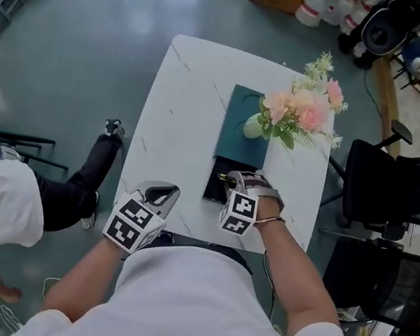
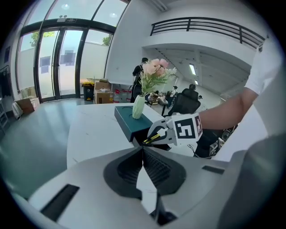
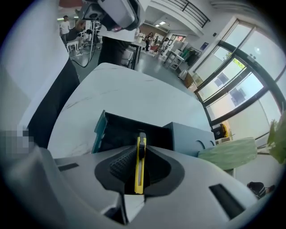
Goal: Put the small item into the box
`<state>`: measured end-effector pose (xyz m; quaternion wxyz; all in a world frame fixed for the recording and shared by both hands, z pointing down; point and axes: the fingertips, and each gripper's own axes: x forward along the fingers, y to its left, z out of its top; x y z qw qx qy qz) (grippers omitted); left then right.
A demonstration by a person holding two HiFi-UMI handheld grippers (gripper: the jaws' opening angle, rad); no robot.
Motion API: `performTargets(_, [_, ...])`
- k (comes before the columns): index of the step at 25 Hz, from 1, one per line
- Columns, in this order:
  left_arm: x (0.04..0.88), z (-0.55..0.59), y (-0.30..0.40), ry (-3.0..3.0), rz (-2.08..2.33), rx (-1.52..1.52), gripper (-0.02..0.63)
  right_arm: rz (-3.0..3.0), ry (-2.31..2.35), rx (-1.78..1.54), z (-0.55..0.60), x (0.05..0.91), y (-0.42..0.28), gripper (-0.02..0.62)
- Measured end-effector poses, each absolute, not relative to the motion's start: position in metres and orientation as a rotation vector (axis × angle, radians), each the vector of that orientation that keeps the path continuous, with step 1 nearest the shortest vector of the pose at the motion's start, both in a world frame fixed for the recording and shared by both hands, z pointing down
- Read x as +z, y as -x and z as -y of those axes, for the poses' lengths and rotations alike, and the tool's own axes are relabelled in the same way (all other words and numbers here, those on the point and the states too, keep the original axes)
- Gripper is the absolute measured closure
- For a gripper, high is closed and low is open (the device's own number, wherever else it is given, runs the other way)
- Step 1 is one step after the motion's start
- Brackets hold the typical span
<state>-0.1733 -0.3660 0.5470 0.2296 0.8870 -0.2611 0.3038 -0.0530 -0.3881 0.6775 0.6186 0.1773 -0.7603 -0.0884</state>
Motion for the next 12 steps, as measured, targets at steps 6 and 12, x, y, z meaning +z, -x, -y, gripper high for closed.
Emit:
performTargets(6, [0.547, 0.363, 0.180, -2.425, 0.752, 0.823, 0.590, 1.722, -0.395, -0.219, 0.395, 0.691, 0.053, 0.523])
performTargets(12, [0.547, 0.360, 0.186, -2.416, 0.761, 0.817, 0.590, 1.714, -0.404, -0.175, 0.394, 0.696, 0.055, 0.515])
